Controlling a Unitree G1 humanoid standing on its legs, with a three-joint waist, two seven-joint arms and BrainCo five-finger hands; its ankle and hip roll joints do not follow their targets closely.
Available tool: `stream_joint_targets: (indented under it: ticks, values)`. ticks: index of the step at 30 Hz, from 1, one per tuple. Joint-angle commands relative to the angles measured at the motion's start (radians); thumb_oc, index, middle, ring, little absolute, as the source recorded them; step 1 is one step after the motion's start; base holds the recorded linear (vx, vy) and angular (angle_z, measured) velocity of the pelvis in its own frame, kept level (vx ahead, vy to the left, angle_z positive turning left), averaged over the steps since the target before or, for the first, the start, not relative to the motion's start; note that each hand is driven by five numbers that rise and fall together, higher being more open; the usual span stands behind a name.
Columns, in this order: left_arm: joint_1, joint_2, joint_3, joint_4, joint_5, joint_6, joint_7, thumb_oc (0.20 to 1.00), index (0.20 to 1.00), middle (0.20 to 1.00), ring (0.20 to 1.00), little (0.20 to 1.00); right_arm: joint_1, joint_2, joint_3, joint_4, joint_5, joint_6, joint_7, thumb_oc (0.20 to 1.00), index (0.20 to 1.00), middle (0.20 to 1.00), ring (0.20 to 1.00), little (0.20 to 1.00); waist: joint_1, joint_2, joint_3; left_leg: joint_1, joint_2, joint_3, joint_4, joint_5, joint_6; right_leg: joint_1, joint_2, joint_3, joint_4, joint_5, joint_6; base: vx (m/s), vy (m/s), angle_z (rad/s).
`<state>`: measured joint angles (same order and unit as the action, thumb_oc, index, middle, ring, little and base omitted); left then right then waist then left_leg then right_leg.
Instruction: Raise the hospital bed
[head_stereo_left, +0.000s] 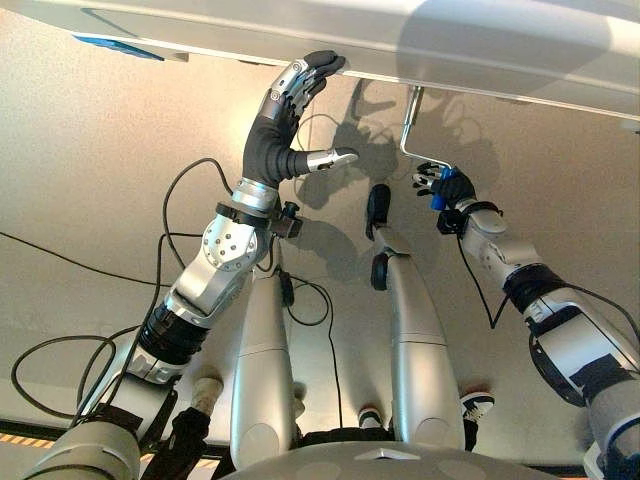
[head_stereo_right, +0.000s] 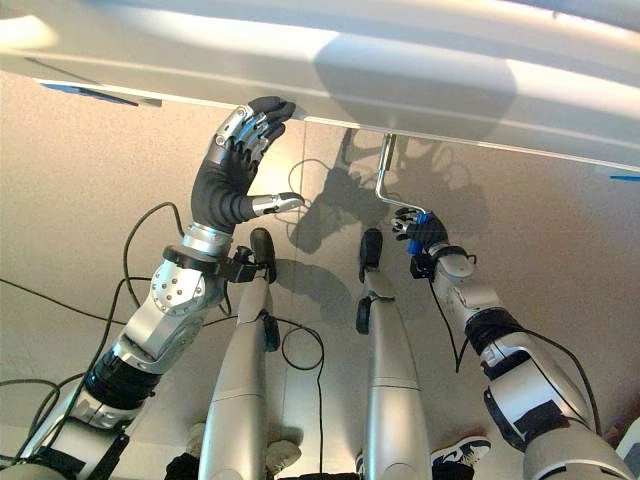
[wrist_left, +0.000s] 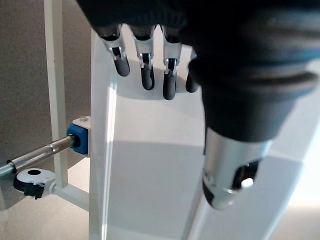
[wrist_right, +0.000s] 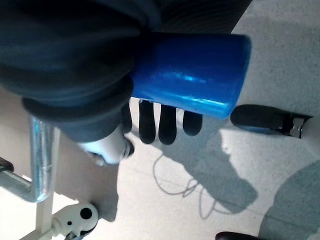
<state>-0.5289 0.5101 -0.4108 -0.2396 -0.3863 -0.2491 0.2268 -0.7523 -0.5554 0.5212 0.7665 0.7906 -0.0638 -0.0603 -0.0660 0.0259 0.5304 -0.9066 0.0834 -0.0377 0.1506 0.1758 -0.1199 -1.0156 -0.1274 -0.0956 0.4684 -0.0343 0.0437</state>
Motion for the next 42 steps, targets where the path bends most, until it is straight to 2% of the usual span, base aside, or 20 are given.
stream_joint_targets:
  ticks: [1, 15, 19, 25, 33, 35, 42]
  values:
    - [-0.028, 0.020, -0.007, -0.045, 0.009, -0.039, 0.004, 1.000, 1.000, 1.000, 1.000, 1.000, -0.019, 0.129, 0.052, -0.068, 0.005, -0.012, 0.051, 0.200, 0.200, 0.200, 0.200, 0.200, 0.026, -0.039, -0.010, 0.010, -0.068, 0.022, 0.113, -0.131, 0.062, 0.079, 0.007, -0.006, -0.207, 0.119, 0.088, 0.00, 0.000, 0.00]
    - [-0.032, 0.019, -0.010, -0.047, 0.008, -0.042, 0.009, 1.000, 1.000, 1.000, 1.000, 1.000, -0.017, 0.127, 0.057, -0.065, 0.018, -0.014, 0.049, 0.200, 0.200, 0.200, 0.200, 0.200, 0.028, -0.040, -0.010, 0.010, -0.069, 0.021, 0.110, -0.130, 0.061, 0.082, 0.006, -0.009, -0.211, 0.121, 0.090, 0.00, 0.000, 0.00]
    - [-0.028, 0.017, -0.009, -0.048, 0.004, -0.042, 0.007, 1.000, 1.000, 1.000, 1.000, 1.000, -0.003, 0.129, 0.042, -0.103, 0.080, -0.031, 0.051, 0.200, 0.200, 0.200, 0.200, 0.200, 0.027, -0.039, -0.010, 0.010, -0.070, 0.021, 0.111, -0.130, 0.062, 0.081, 0.005, -0.007, -0.210, 0.123, 0.090, 0.00, 0.000, 0.00]
    - [-0.014, 0.017, 0.011, -0.047, -0.003, -0.041, 0.006, 1.000, 1.000, 1.000, 1.000, 1.000, 0.107, 0.144, -0.038, -0.216, 0.216, -0.075, 0.053, 0.200, 0.200, 0.200, 0.200, 0.200, 0.017, -0.041, -0.010, 0.017, -0.069, 0.028, 0.111, -0.130, 0.062, 0.085, 0.004, -0.003, -0.208, 0.122, 0.090, 0.00, 0.000, 0.00]
    - [0.019, 0.019, 0.048, -0.038, -0.019, -0.048, -0.002, 1.000, 1.000, 1.000, 1.000, 1.000, 0.280, 0.138, -0.174, -0.338, 0.303, -0.133, 0.062, 0.200, 0.200, 0.200, 0.200, 0.200, -0.002, -0.037, -0.010, 0.040, -0.067, 0.037, 0.099, -0.127, 0.060, 0.095, 0.009, 0.008, -0.214, 0.127, 0.095, 0.00, 0.000, 0.00]
    - [0.040, 0.050, 0.082, -0.037, -0.014, -0.050, -0.015, 1.000, 1.000, 1.000, 1.000, 1.000, 0.348, 0.128, -0.240, -0.382, 0.324, -0.152, 0.076, 0.200, 0.200, 0.200, 0.200, 0.200, -0.012, -0.038, -0.010, 0.050, -0.064, 0.044, 0.094, -0.125, 0.059, 0.101, 0.011, 0.015, -0.218, 0.127, 0.096, -0.01, -0.012, -0.02]
    - [0.110, 0.104, 0.188, -0.060, 0.024, -0.067, -0.021, 1.000, 1.000, 1.000, 1.000, 1.000, 0.515, 0.063, -0.328, -0.619, 0.368, -0.181, 0.161, 0.200, 0.200, 0.200, 0.200, 0.200, -0.039, -0.050, -0.010, 0.067, -0.057, 0.049, 0.087, -0.122, 0.057, 0.112, 0.018, 0.025, -0.226, 0.131, 0.098, -0.01, -0.004, -0.05]
